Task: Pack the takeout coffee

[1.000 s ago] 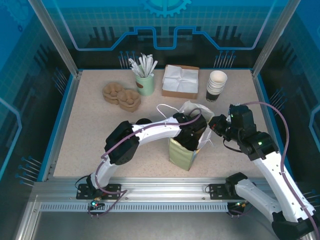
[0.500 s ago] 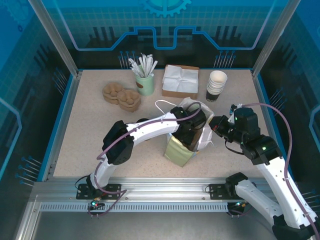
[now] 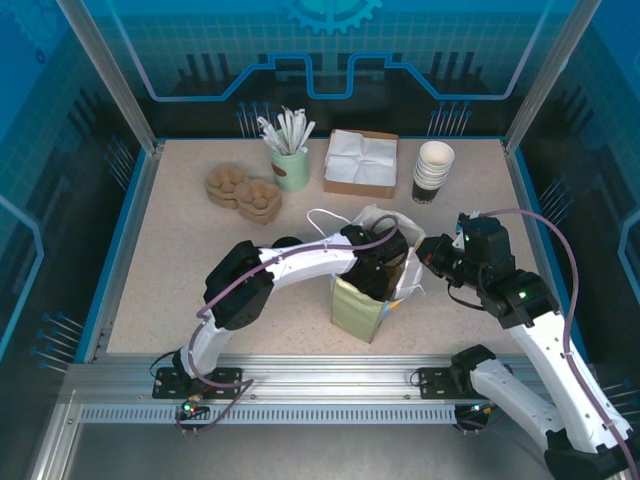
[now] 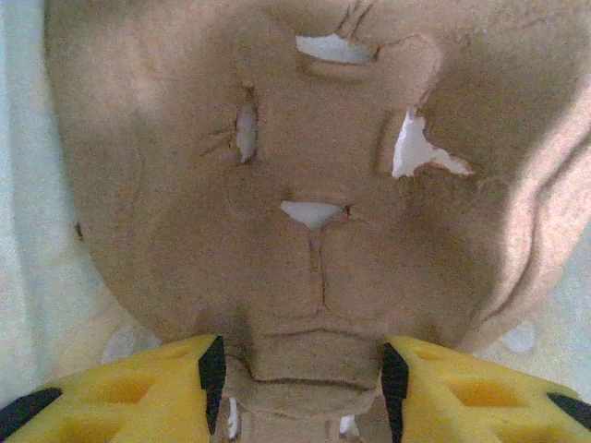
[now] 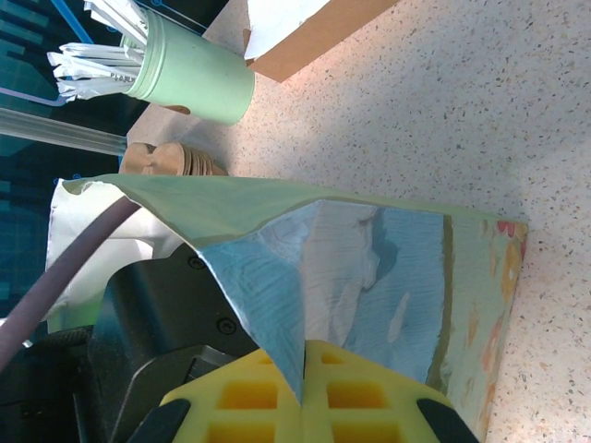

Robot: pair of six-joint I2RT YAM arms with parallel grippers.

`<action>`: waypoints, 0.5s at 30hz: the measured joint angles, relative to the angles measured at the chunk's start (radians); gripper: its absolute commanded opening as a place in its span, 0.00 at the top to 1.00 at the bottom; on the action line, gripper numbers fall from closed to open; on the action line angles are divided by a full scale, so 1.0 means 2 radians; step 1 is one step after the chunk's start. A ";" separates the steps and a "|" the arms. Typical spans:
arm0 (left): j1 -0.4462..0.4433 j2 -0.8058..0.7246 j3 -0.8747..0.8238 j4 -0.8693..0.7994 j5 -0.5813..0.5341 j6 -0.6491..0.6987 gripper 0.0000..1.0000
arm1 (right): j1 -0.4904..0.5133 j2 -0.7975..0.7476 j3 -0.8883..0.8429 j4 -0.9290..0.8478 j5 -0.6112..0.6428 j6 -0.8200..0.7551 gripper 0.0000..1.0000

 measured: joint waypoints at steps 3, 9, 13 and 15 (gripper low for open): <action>0.000 0.000 -0.002 0.007 0.004 -0.003 0.50 | 0.000 0.001 0.000 0.002 0.000 0.000 1.00; 0.001 0.000 -0.004 0.011 0.007 -0.003 0.49 | 0.000 0.003 0.000 0.004 -0.002 0.000 1.00; 0.001 -0.001 -0.004 0.010 0.007 -0.003 0.47 | 0.000 0.003 0.000 0.004 -0.002 0.000 1.00; 0.001 -0.006 -0.003 0.008 0.007 -0.003 0.45 | 0.000 0.003 0.000 0.004 -0.002 0.000 1.00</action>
